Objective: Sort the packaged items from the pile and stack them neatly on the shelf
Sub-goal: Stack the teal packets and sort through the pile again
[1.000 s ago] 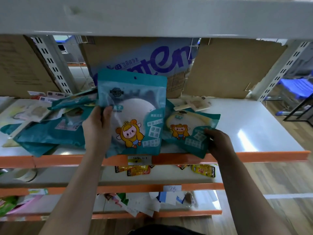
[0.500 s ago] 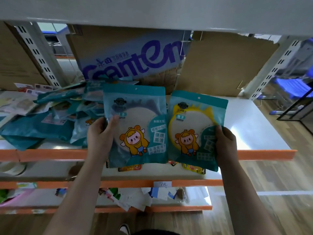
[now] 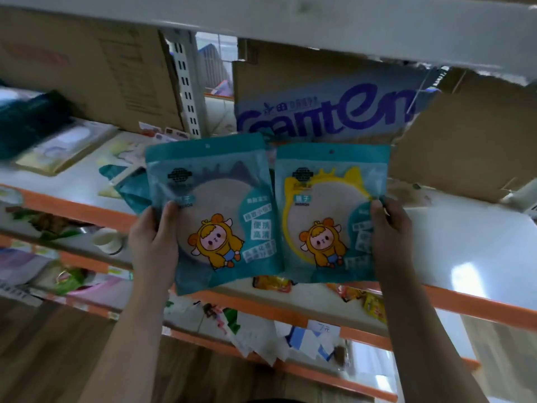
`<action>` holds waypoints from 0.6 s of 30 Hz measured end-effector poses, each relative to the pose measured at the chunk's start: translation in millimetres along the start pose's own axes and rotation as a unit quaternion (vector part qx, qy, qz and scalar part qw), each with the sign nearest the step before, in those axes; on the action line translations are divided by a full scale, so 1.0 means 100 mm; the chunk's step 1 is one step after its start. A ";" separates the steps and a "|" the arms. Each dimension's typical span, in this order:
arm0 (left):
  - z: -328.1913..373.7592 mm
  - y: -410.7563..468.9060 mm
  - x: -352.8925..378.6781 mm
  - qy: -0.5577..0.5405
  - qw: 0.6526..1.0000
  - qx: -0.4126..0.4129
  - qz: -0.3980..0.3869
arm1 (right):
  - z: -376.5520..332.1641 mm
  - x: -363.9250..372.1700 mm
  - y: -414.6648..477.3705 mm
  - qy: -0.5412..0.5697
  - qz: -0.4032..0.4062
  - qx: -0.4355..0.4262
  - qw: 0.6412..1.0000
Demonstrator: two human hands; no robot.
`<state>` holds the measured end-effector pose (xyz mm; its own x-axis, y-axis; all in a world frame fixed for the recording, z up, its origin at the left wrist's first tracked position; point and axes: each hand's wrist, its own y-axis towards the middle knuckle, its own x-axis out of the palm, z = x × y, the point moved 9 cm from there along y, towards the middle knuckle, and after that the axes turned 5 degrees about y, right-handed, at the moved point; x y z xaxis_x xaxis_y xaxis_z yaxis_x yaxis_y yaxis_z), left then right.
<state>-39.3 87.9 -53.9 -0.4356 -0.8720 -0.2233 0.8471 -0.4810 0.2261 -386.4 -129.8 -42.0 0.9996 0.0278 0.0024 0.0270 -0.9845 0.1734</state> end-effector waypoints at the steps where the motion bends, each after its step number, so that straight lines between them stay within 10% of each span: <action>1: -0.07 0.07 -0.18 -0.002 1.000 0.000 0.015 | -0.04 0.19 -0.05 0.002 -0.010 -0.011 1.000; 18: -0.96 1.46 -2.68 0.041 0.996 -0.034 0.066 | -0.13 2.98 -1.02 -0.042 -0.022 -0.018 0.999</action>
<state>230.5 260.4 -51.8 -0.2942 -0.9157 -0.2738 0.9154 -0.3523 0.1946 -91.2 -18.8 -45.7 0.9946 0.0546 -0.0881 0.0719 -0.9756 0.2072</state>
